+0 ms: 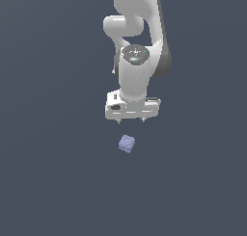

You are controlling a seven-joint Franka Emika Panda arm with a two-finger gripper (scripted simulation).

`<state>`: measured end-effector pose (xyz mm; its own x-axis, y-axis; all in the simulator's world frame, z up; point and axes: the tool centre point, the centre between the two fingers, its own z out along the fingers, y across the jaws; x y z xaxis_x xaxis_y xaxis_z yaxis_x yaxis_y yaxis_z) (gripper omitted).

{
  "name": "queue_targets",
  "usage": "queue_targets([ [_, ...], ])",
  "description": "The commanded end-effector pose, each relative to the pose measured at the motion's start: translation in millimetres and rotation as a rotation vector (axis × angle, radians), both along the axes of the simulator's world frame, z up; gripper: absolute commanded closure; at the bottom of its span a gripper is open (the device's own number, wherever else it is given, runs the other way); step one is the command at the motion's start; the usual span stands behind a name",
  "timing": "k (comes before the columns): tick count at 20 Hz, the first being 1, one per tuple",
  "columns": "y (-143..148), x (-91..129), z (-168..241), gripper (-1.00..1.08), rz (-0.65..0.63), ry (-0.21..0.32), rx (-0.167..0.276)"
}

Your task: Pick up the object and move it to a goal position.

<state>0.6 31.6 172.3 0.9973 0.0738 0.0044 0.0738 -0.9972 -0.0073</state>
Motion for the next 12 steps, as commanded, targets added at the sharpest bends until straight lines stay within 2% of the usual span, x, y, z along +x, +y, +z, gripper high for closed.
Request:
queue_targets([
  [1, -1, 1, -2, -0.92, -0.014, 0.001, 0.000],
  [12, -5, 16, -28, -0.92, -0.195, 0.004, 0.003],
])
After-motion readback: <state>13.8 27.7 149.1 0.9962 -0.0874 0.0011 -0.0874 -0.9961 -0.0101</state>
